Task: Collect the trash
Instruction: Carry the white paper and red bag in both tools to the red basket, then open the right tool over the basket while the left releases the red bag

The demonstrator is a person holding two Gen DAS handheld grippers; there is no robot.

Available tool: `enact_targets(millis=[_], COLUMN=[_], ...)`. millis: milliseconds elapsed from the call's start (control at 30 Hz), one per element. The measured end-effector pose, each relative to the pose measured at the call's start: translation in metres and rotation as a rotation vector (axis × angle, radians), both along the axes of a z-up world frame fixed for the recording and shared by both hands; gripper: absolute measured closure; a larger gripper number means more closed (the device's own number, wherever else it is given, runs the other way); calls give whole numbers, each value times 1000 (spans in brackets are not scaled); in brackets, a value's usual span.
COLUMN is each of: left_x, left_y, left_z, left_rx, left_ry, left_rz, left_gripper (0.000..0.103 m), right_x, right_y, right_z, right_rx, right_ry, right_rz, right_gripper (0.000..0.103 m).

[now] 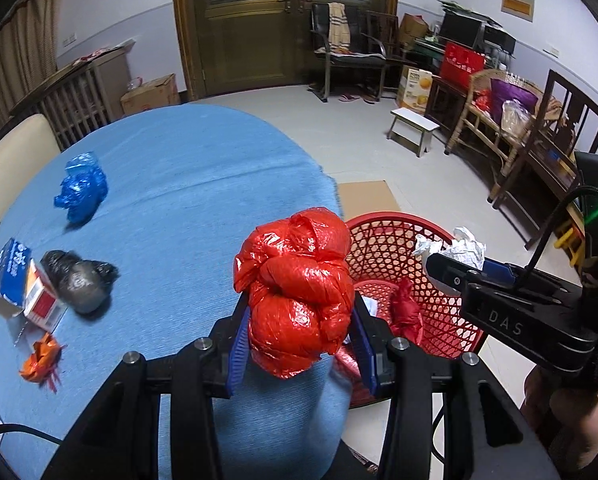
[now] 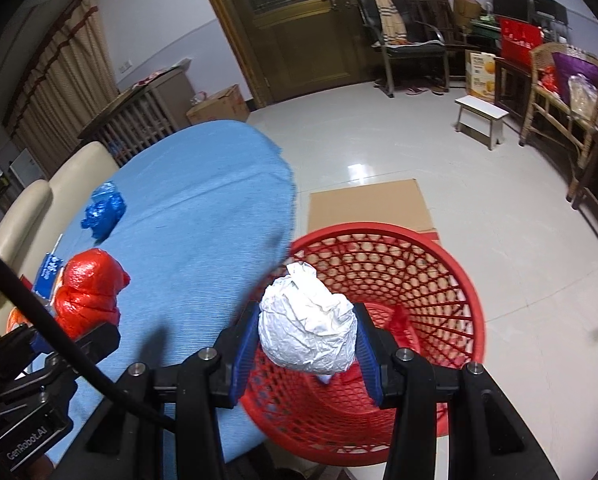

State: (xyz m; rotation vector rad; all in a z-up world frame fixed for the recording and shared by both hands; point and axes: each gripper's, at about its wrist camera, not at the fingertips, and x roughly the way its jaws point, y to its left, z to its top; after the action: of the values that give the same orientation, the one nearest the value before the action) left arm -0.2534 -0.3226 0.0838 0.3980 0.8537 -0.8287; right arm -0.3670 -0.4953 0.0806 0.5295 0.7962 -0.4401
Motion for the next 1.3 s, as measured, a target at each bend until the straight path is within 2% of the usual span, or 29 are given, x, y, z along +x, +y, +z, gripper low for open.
enact_targets(millis=[500,900,967,1000,1033,1300], left_x=[-9,-10,-11,-11,-12,-16], left_y=[-31,-41,-42,-43,-44,-56], left_z=[-6,-13,-14,-14,-14,-19], left_rx=[22,38,40,41,44,63], left_ry=[19,27,30,30,28,32], left_rz=[-50,-61,-63,-64,-67,-92], left_gripper=[56,56,56,56,56,56], right_x=[-17,-19,-18,-17,-17,-34], right_y=[-28,-36,-37,-38,-39,-55], right_z=[-16,-23,-25,-26,-26,-13], right_rx=[-10,7,13,16,17,25], right_ry=[75,84,91,97,96,31], right_rz=[-68,-83,-81,-80,-84,-150], right_gripper=[54,54,49,42,39,39])
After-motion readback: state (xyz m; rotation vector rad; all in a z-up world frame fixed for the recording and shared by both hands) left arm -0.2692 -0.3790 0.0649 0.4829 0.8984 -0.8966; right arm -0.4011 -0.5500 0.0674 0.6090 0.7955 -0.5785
